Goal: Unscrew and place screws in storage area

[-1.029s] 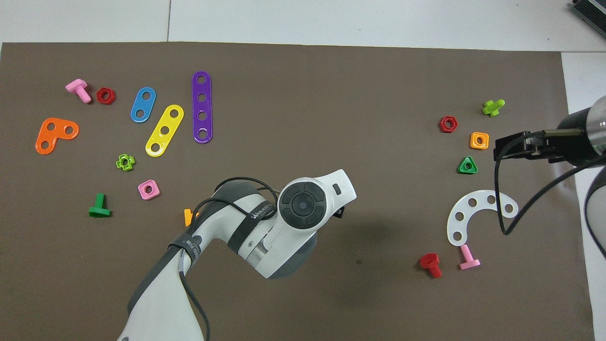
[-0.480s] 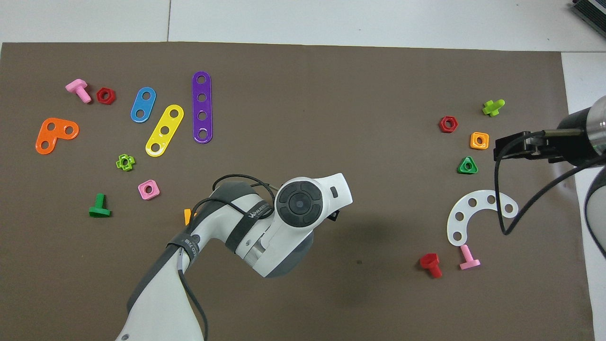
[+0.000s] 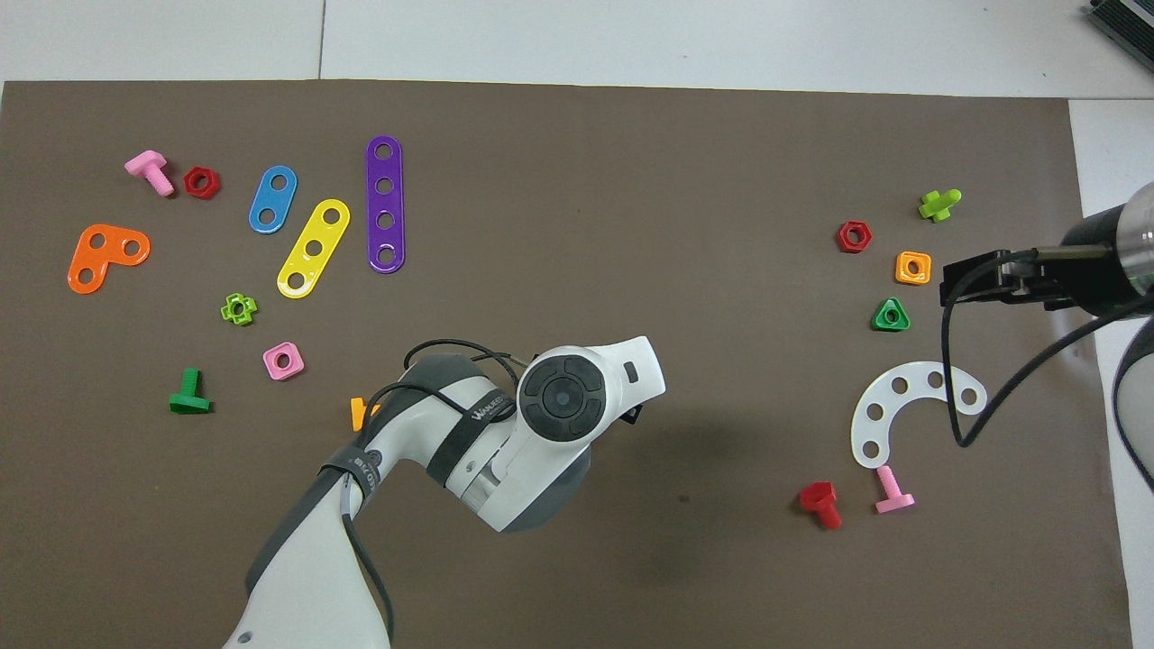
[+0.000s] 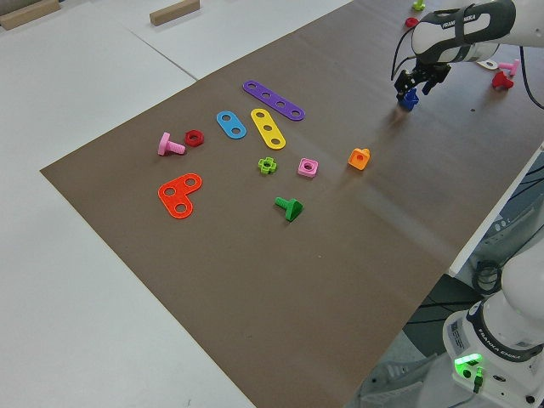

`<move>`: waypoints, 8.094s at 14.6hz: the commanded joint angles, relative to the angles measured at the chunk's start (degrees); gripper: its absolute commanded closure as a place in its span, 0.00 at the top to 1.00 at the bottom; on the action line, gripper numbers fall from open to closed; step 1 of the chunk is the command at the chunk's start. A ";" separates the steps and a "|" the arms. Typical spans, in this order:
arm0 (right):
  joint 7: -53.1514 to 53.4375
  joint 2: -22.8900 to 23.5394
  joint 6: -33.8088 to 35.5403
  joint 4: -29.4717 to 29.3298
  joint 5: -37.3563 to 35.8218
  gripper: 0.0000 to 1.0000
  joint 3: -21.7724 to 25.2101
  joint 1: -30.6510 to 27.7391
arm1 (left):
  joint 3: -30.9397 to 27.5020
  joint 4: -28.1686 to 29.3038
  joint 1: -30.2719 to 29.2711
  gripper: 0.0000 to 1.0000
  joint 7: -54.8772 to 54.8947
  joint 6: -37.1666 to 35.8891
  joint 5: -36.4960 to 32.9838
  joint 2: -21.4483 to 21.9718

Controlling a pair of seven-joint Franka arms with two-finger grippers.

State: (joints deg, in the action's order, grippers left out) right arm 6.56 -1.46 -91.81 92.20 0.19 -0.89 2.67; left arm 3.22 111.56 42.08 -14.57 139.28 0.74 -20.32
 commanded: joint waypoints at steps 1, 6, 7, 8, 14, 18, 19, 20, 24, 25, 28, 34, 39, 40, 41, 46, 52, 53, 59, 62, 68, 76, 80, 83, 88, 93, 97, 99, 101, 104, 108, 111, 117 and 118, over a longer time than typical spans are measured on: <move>-1.28 -1.09 0.84 0.97 -0.10 1.00 -0.25 -0.30 | -0.32 1.12 0.20 0.86 0.50 1.35 -1.09 0.28; -1.28 -1.09 0.84 0.97 -0.10 1.00 -0.34 -0.30 | -0.32 1.12 0.29 0.80 0.24 1.00 -1.09 0.28; -1.20 -1.09 0.84 0.97 -0.10 1.00 -0.25 -0.21 | -0.32 1.12 0.29 0.78 0.24 1.00 -1.09 0.28; -1.20 -1.09 0.84 0.97 -0.10 1.00 -0.25 -0.21 | -0.32 1.12 0.29 0.74 0.24 0.82 -1.09 0.28; -1.20 -1.09 0.84 0.97 -0.10 1.00 -0.34 -0.21 | -0.32 1.03 0.29 0.49 0.06 0.47 -1.00 0.28; -1.28 -1.09 0.93 0.97 -0.10 1.00 -0.34 -0.21 | -0.32 0.77 0.11 0.22 0.06 -0.84 -0.91 0.37; -1.28 -1.09 0.93 0.97 -0.10 1.00 -0.34 -0.21 | -0.32 0.68 0.11 0.13 0.06 -1.02 -0.74 0.37; -1.28 -1.09 0.93 0.97 -0.10 1.00 -0.34 -0.21 | -0.32 0.59 0.11 0.07 0.06 -1.46 -0.65 0.37; -1.20 -1.09 0.58 0.97 -0.10 1.00 -0.34 -0.12 | -0.32 0.24 0.11 0.04 -0.02 -1.90 -0.56 0.37; -1.20 -1.09 0.32 1.05 -0.10 1.00 -0.34 -0.12 | -0.32 -0.20 0.03 0.04 -0.11 -2.34 -0.47 0.37; -0.93 -1.09 -0.12 1.14 -0.10 1.00 -0.61 0.14 | -0.32 -2.65 -0.06 0.02 -0.37 -5.14 -0.21 0.19; -0.76 -1.18 -0.82 1.76 -0.10 1.00 -0.69 0.67 | -0.32 -6.69 0.11 0.02 -1.60 -10.06 -0.21 0.02; -0.49 -1.53 -3.55 3.95 -0.10 1.00 -0.69 2.25 | -0.49 -11.44 -0.33 0.00 -2.13 -17.27 -0.21 0.37; -0.49 -1.70 -4.60 5.00 -0.10 1.00 -0.78 2.25 | -0.67 -11.88 -0.94 0.00 -2.05 -18.33 -0.12 0.72; -0.49 -2.31 -6.26 6.58 -0.10 1.00 -0.78 2.34 | -0.67 -12.50 -1.99 0.00 -2.05 -19.21 0.66 0.81; -0.49 -5.39 -16.72 16.68 -0.02 1.00 -0.78 7.07 | -0.67 -12.59 -7.35 0.00 -1.87 -21.41 3.04 2.12; 4.42 -1.62 -20.42 19.33 -0.02 0.99 -0.78 12.53 | -0.85 -9.35 -17.71 0.00 -1.52 -28.27 4.27 4.76; 5.30 -0.83 -20.86 19.25 -0.02 0.99 -0.78 13.75 | -0.85 -7.69 -19.56 0.00 -1.26 -27.92 4.27 5.46; 13.03 8.82 -33.15 19.16 -0.02 0.96 -0.78 19.99 | -0.93 -1.09 -24.22 0.00 1.10 -20.38 4.27 7.13; 18.56 14.01 -39.57 18.73 -0.10 0.96 -0.78 24.55 | -0.85 4.45 -26.43 0.00 4.19 -12.55 4.27 8.28; 28.24 19.73 -45.30 17.49 -0.72 0.95 -0.69 31.67 | -0.93 7.79 -28.71 0.00 7.45 -9.74 4.27 9.16; 28.07 19.74 -45.13 20.39 -4.14 0.63 -0.69 33.45 | -0.93 11.75 -28.72 0.00 7.18 -4.98 4.27 9.95; 28.07 19.57 -45.04 20.83 -4.50 0.37 -0.69 33.36 | -0.93 11.75 -28.72 0.70 6.83 -4.80 4.27 9.95; 27.98 19.13 -44.51 21.79 -4.50 0.20 -0.69 33.45 | -0.93 11.75 -28.63 1.00 6.83 -4.80 4.27 9.86; 27.28 18.34 -45.04 21.45 -4.41 0.00 -0.61 31.97 | -0.93 11.49 -28.63 0.66 7.18 -5.06 4.27 9.86; 16.94 13.52 -43.03 22.67 -4.06 0.00 -0.69 21.08 | -0.93 11.31 -28.54 0.13 7.53 -5.77 4.18 9.86; 3.14 12.09 -40.82 24.96 -3.27 0.00 -0.69 10.89 | -0.93 11.75 -28.54 0.16 7.53 -5.68 4.18 10.04; -0.31 12.09 -40.99 25.22 -3.18 0.00 -0.69 7.45 | -0.93 11.75 -28.54 0.23 7.45 -5.77 4.10 10.04; -0.41 12.79 -41.34 25.40 -3.18 0.00 -0.69 5.86 | -0.93 11.75 -28.54 0.24 7.45 -5.68 4.10 10.04; -0.93 13.76 -41.96 25.40 -3.27 0.00 -0.61 3.23 | -0.93 12.19 -28.37 0.25 7.45 -5.51 4.01 10.04; -0.93 14.99 -44.24 25.84 -3.18 0.00 -0.61 1.64 | -0.93 12.54 -28.28 0.25 7.53 -5.24 4.01 10.04; -1.02 15.17 -44.77 26.10 -3.18 0.17 -0.61 1.20 | -0.93 13.07 -27.92 0.25 7.53 -4.71 4.01 9.60; -0.49 14.73 -43.90 25.67 -3.27 0.94 -0.61 0.50 | -0.93 14.22 -27.92 0.45 7.53 -2.78 4.01 9.60; -0.58 14.12 -43.37 25.23 -3.18 0.96 -0.61 0.32 | -0.93 13.95 -27.92 0.61 7.53 -2.78 4.01 9.51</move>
State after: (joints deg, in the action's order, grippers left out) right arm 7.05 13.97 -135.19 117.51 -3.46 -0.80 4.55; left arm 2.47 122.86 13.92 -7.92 134.56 4.05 -11.72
